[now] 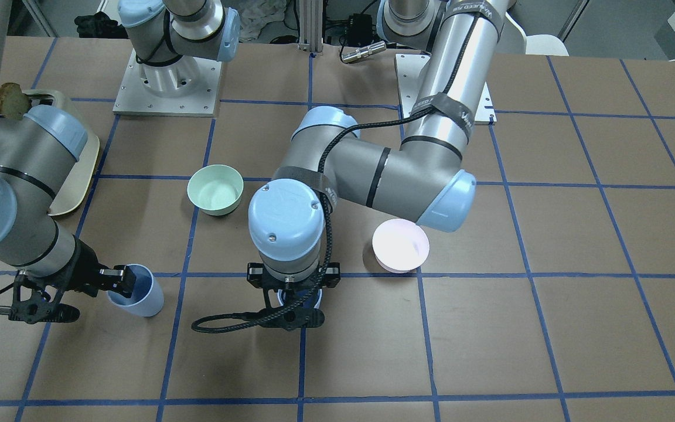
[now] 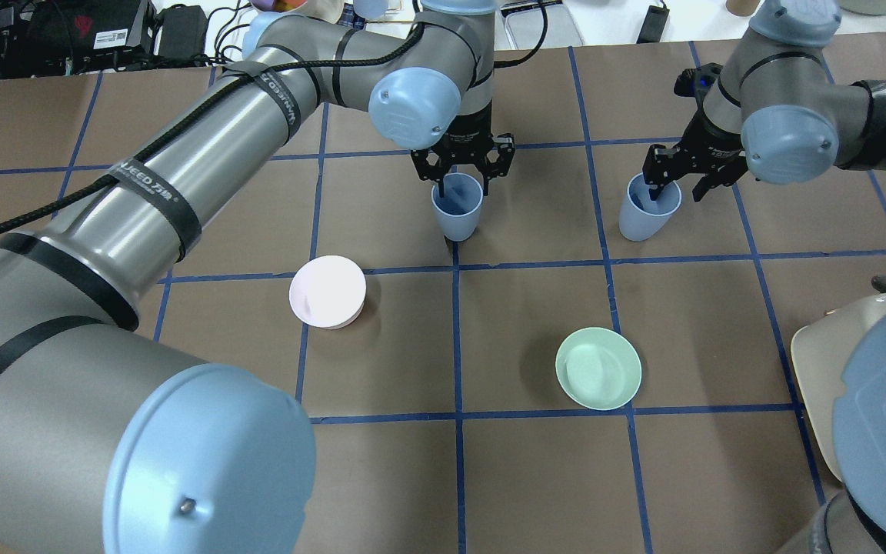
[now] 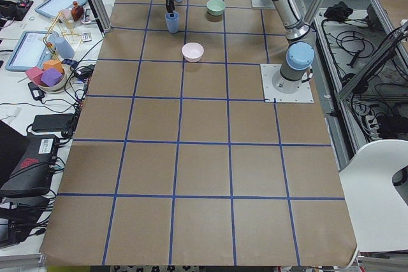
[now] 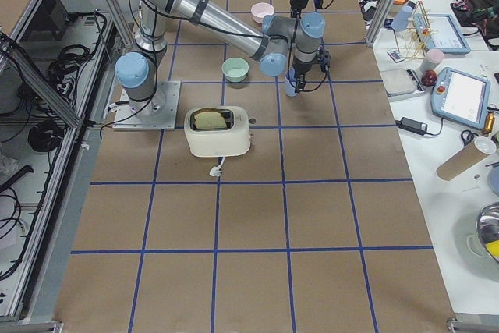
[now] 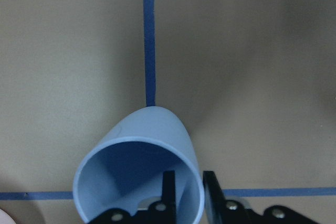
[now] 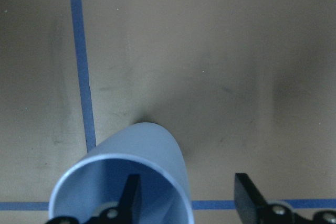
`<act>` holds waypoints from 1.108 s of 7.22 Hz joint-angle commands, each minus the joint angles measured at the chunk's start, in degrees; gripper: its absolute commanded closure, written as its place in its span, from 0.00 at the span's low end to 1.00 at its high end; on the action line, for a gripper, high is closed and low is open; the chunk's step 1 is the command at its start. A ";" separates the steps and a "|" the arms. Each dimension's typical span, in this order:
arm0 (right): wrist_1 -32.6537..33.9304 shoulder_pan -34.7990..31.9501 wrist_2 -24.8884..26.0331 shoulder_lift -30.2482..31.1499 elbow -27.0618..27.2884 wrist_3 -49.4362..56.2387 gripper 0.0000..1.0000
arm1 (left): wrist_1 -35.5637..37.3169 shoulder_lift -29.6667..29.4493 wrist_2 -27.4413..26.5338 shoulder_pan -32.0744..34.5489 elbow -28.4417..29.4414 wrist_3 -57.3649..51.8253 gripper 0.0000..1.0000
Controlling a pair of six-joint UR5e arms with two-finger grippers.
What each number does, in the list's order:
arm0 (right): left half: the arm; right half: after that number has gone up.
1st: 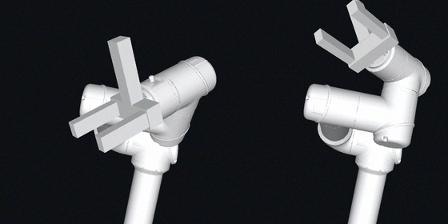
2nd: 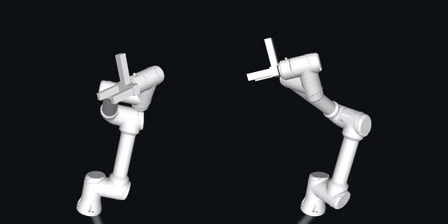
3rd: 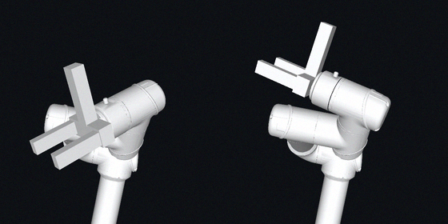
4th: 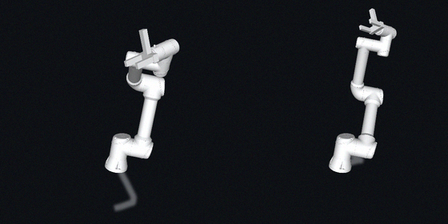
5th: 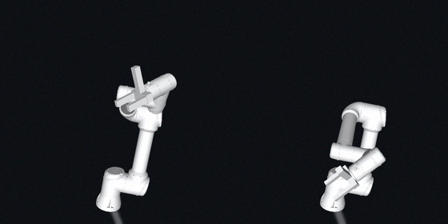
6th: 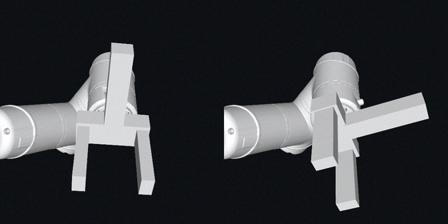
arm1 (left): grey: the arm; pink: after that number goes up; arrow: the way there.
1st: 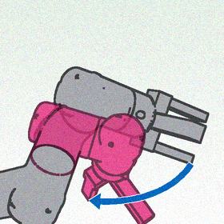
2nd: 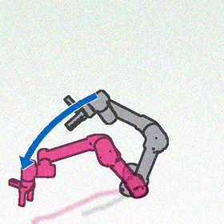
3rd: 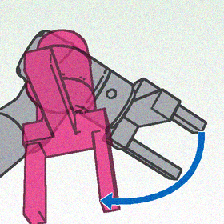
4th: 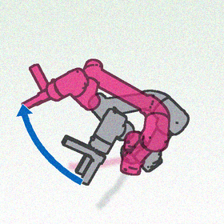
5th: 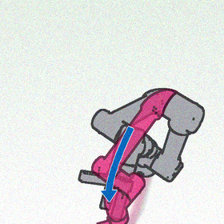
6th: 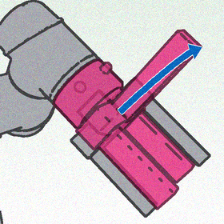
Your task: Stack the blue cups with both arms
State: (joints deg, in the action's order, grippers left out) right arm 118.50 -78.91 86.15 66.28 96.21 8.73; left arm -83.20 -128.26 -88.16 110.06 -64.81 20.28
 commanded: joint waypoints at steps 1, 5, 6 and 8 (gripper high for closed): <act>-0.20 -0.02 -0.89 -0.27 -0.14 0.40 1.00 | -10.63 4.49 0.79 -5.18 4.66 -4.09 0.00; -3.34 -1.85 -2.64 4.63 -3.03 -0.81 1.00 | -19.20 22.38 2.29 -9.42 -5.80 -11.31 0.00; -5.45 -4.56 -3.17 5.17 -5.57 -4.04 1.00 | -18.68 27.58 0.98 -9.77 -9.16 -11.66 0.00; -7.57 -13.07 -3.01 4.91 -10.58 -16.15 1.00 | -8.78 30.26 -2.08 -11.79 -14.43 -14.20 0.00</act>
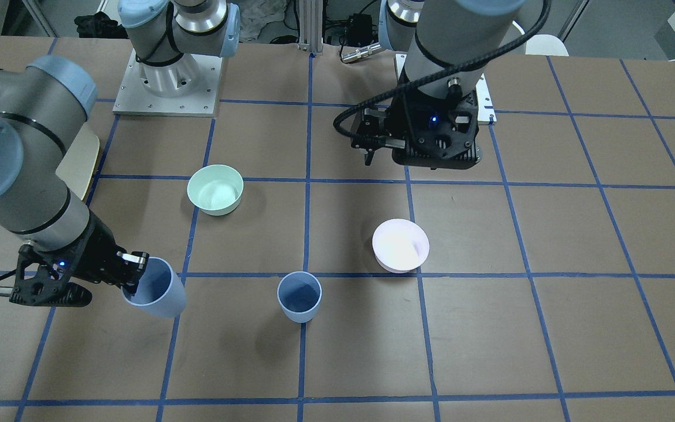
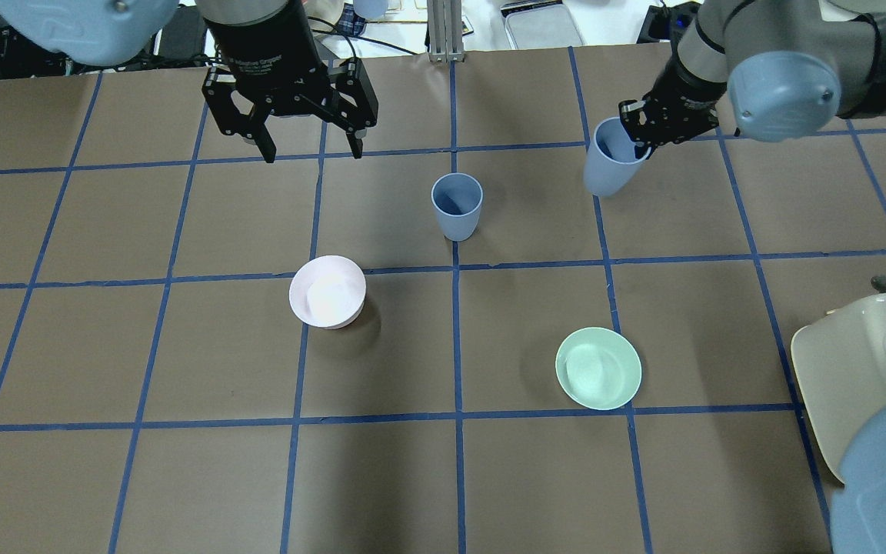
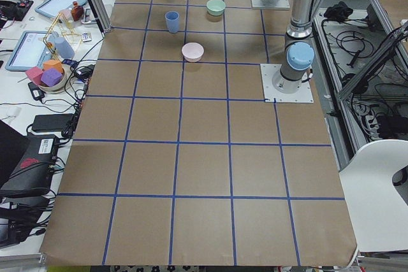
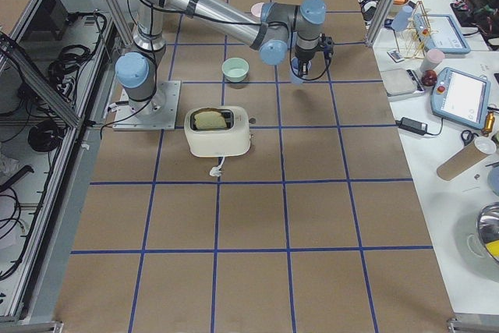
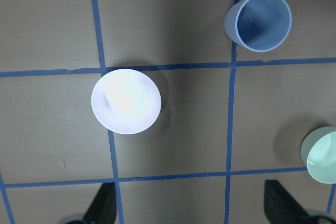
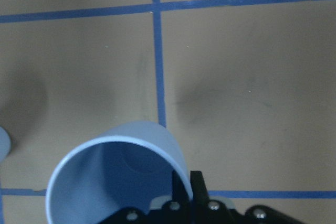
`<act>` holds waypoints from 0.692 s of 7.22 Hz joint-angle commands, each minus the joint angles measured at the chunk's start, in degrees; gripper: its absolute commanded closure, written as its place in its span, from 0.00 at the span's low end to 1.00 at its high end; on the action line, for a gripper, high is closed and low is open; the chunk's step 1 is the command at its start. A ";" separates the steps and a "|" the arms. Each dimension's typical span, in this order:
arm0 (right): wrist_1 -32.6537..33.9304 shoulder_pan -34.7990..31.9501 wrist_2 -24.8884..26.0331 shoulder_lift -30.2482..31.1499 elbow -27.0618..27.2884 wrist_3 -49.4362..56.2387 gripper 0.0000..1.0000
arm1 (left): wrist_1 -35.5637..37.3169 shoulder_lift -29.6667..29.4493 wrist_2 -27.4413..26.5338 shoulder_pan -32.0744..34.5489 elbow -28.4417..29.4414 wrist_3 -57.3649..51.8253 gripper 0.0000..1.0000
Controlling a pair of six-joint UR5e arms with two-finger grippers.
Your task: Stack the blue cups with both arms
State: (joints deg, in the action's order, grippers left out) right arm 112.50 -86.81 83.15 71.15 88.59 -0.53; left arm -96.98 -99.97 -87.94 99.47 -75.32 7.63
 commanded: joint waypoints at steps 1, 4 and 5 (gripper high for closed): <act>-1.58 -9.13 0.17 -0.05 -3.77 -13.64 1.00 | 5.66 3.63 -2.76 -1.56 -6.40 -2.17 0.00; -1.14 -17.58 -0.09 -1.01 -4.83 -27.12 1.00 | 4.87 5.66 -2.23 -6.73 -7.38 -2.79 0.00; -0.70 -19.00 0.61 -2.23 -5.44 -27.24 1.00 | 4.96 5.58 -2.67 -7.01 -7.39 -2.88 0.00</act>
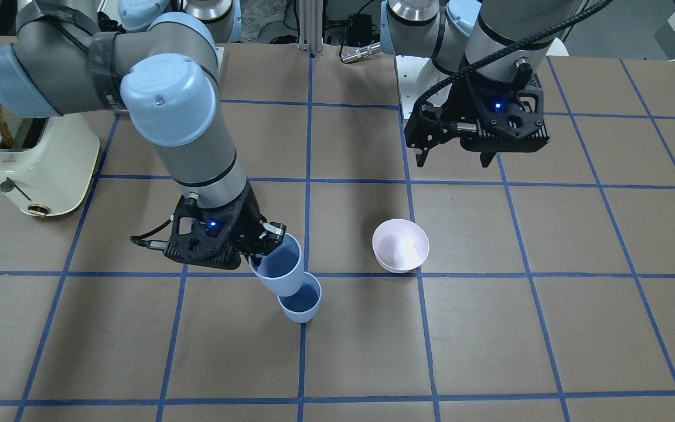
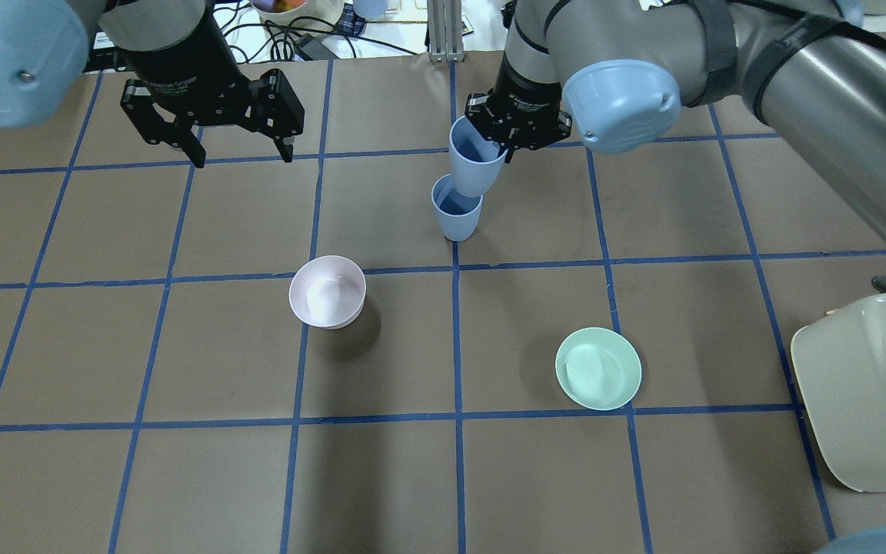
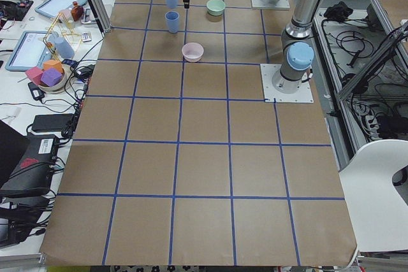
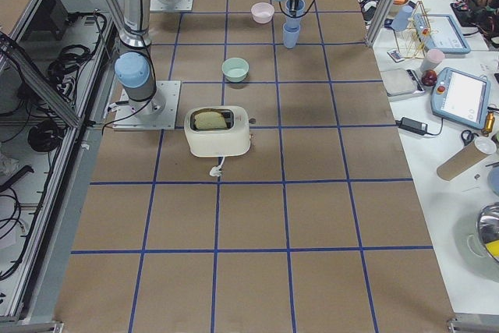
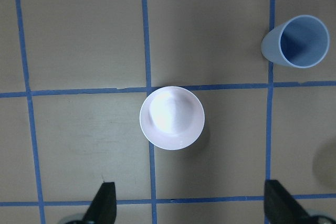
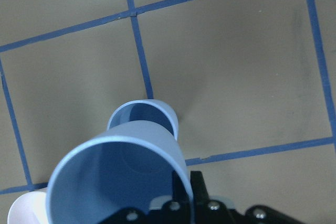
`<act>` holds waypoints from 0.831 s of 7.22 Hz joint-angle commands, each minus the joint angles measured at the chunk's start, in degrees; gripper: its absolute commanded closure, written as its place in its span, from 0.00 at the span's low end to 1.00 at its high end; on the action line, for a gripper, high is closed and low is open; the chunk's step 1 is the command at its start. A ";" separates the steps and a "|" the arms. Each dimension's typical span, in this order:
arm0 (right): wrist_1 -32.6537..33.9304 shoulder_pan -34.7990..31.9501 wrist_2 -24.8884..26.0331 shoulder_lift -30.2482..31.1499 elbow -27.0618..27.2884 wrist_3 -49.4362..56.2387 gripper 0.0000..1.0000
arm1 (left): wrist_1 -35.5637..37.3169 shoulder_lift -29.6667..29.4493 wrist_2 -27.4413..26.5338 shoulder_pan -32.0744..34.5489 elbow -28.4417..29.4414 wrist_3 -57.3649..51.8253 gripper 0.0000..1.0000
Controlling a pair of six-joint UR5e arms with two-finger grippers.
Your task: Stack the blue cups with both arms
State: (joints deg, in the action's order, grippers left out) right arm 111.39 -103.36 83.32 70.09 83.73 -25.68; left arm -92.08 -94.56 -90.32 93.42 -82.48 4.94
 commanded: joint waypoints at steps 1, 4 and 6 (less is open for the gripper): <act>0.32 -2.37 0.96 -1.97 -1.02 -1.92 1.00 | 0.06 -0.01 -0.30 -1.65 0.47 -0.19 0.00; 2.68 -1.93 2.81 -4.08 -1.37 -2.00 1.00 | 0.15 0.61 -0.30 -1.66 0.39 0.33 0.00; 2.17 -1.93 2.20 -5.39 -1.11 -1.48 1.00 | 0.85 0.69 -0.56 -2.53 -0.31 0.16 0.00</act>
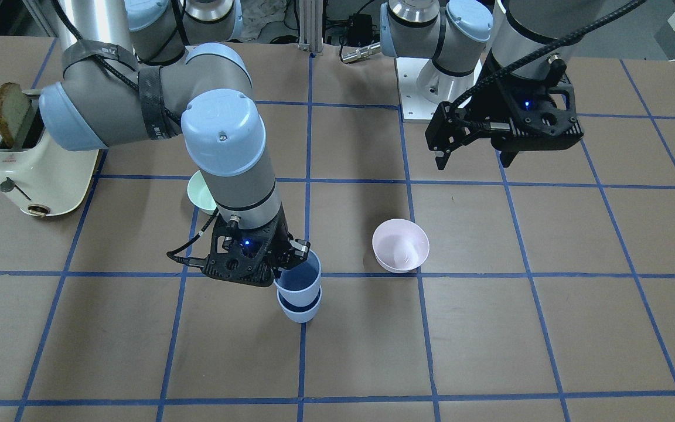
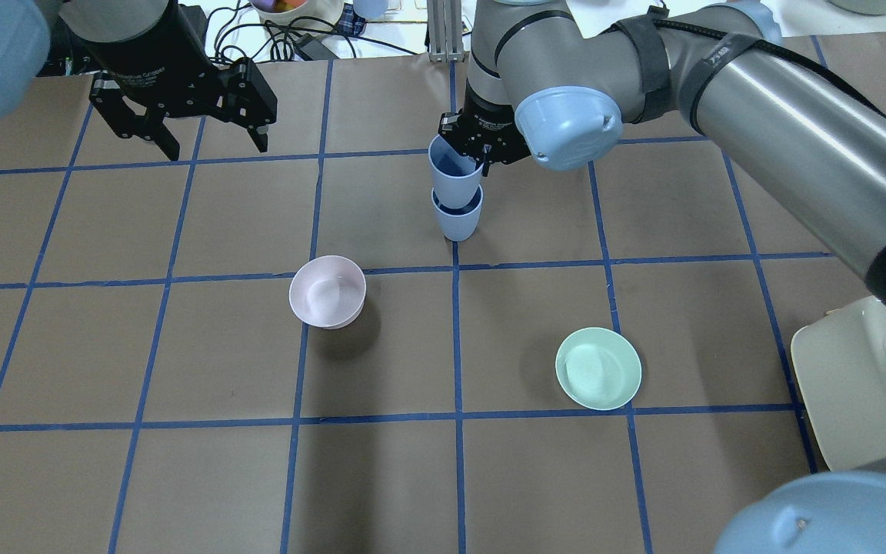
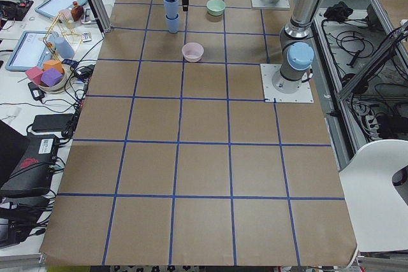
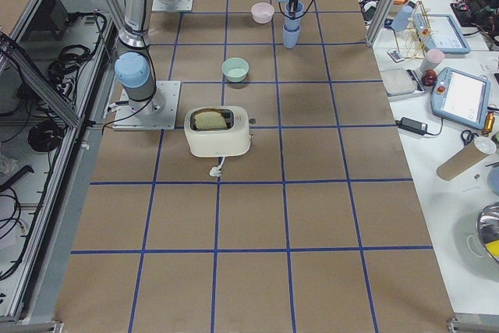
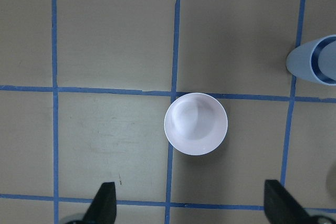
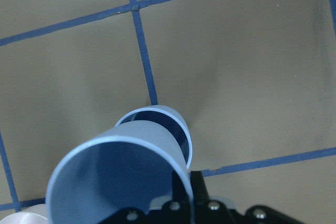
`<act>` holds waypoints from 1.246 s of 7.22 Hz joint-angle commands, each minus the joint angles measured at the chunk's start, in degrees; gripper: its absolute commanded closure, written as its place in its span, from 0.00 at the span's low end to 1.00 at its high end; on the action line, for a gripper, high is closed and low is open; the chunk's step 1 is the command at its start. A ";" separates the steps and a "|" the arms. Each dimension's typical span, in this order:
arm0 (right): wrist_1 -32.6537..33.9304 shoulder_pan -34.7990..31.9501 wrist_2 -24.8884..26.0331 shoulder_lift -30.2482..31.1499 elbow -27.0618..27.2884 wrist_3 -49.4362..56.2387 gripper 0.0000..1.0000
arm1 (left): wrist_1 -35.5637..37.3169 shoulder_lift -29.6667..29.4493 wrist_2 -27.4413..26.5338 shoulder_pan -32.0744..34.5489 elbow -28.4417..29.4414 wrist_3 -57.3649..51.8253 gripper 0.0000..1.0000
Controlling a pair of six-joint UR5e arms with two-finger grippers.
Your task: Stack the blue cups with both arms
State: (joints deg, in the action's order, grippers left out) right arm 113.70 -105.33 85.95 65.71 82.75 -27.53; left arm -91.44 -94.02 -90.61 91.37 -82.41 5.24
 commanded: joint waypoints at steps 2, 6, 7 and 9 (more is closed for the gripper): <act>-0.14 0.03 -0.52 -1.46 -0.22 0.10 0.21 | 1.16 -0.45 0.00 -1.02 -0.38 -0.05 0.00; -11.07 5.29 2.97 3.86 -5.32 13.47 0.00 | 1.52 -0.81 -0.35 -0.93 0.15 -0.23 0.00; -16.61 8.70 7.00 7.20 -5.23 21.73 0.00 | 1.52 -0.72 -0.35 -1.02 0.41 -0.06 0.00; -26.29 13.99 7.30 15.72 -3.84 28.91 0.00 | 1.52 -0.55 -0.26 -0.93 -0.46 -0.05 0.00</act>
State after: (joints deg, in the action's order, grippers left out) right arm 93.13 -94.36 92.52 76.29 77.91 -3.45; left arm -89.91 -94.64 -90.87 90.41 -82.47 5.20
